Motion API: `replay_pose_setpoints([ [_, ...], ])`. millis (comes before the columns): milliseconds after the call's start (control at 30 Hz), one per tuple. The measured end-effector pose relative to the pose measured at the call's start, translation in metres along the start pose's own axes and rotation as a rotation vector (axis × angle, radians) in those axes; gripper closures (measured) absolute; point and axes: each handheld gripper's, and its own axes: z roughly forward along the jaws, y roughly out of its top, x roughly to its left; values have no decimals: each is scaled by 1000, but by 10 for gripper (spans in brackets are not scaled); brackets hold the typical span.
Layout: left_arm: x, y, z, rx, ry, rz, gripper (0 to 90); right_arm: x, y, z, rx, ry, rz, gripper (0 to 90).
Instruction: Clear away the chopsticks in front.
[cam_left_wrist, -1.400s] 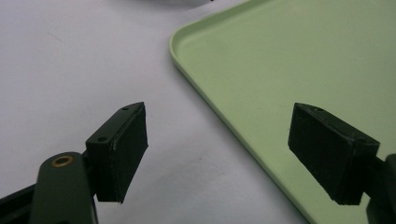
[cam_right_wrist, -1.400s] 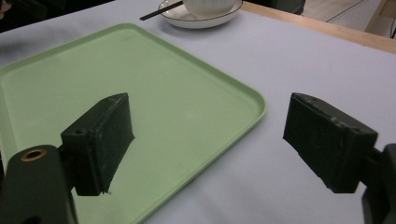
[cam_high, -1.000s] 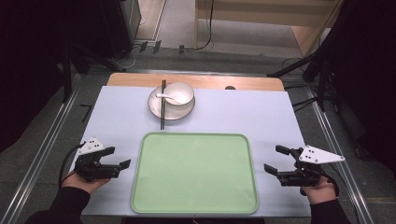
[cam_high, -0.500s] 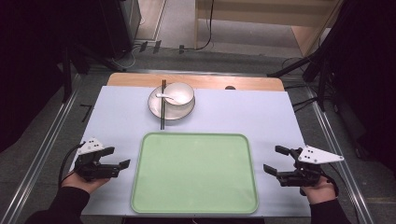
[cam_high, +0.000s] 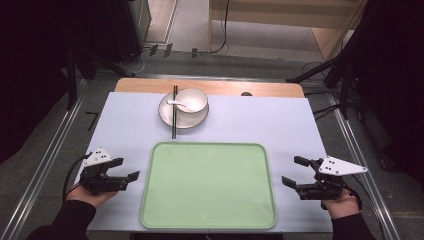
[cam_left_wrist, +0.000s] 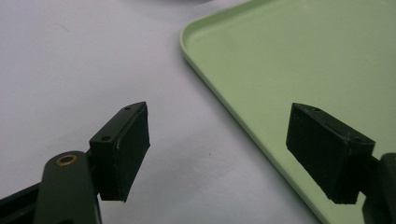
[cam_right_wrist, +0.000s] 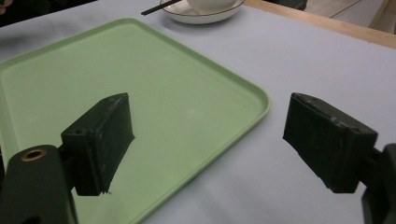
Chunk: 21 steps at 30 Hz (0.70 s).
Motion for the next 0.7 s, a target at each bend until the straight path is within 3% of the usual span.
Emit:
replay_pose_setpoints([
  [100,1,-1,0,-5,5,-10,230,0,0,0,0,1,-1,163],
  [267,3,-4,-1,-14,20,10,284,0,0,0,-1,1,0,164],
  [433,5,-5,-2,-31,15,-16,321,0,0,0,1,1,-1,163],
  [500,6,-5,-3,-47,-7,-31,324,0,0,0,2,1,0,163],
  [700,11,-3,-3,-65,3,-74,329,0,0,0,3,1,-1,163],
])
